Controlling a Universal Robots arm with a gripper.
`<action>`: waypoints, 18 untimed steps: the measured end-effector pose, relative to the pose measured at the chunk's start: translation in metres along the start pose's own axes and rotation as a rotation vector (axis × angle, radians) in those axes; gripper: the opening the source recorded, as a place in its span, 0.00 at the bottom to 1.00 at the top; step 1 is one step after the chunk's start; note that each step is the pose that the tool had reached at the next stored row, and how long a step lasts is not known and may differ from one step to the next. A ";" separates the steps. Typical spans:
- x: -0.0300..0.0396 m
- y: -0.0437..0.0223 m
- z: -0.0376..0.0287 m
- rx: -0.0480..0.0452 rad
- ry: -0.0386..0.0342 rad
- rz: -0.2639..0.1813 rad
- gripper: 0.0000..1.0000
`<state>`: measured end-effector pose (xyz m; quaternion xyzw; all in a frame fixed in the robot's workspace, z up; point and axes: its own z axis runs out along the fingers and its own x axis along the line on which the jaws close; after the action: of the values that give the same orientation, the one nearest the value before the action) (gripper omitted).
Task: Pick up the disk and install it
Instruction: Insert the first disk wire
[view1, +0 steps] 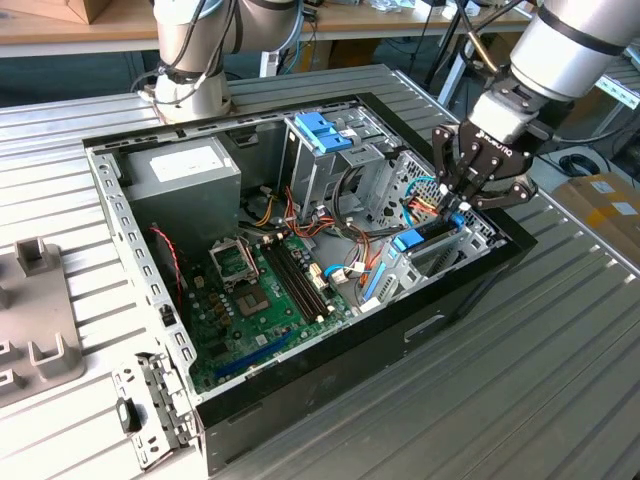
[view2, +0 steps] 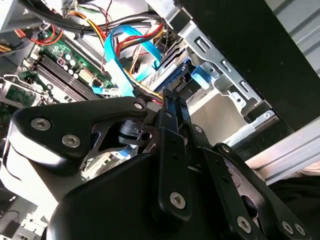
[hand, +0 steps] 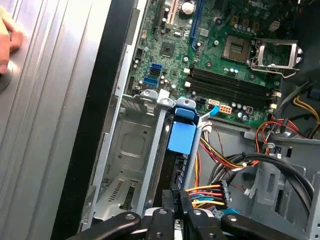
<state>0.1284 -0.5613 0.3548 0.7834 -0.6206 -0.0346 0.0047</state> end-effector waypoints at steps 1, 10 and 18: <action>-0.0001 -0.0010 0.0002 0.0005 -0.0006 0.012 0.17; -0.0001 -0.0057 0.0027 0.0060 -0.0061 0.127 0.17; 0.0000 -0.0057 0.0045 0.0136 -0.0140 0.285 0.17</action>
<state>0.1336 -0.5598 0.3500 0.6870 -0.7258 -0.0349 0.0000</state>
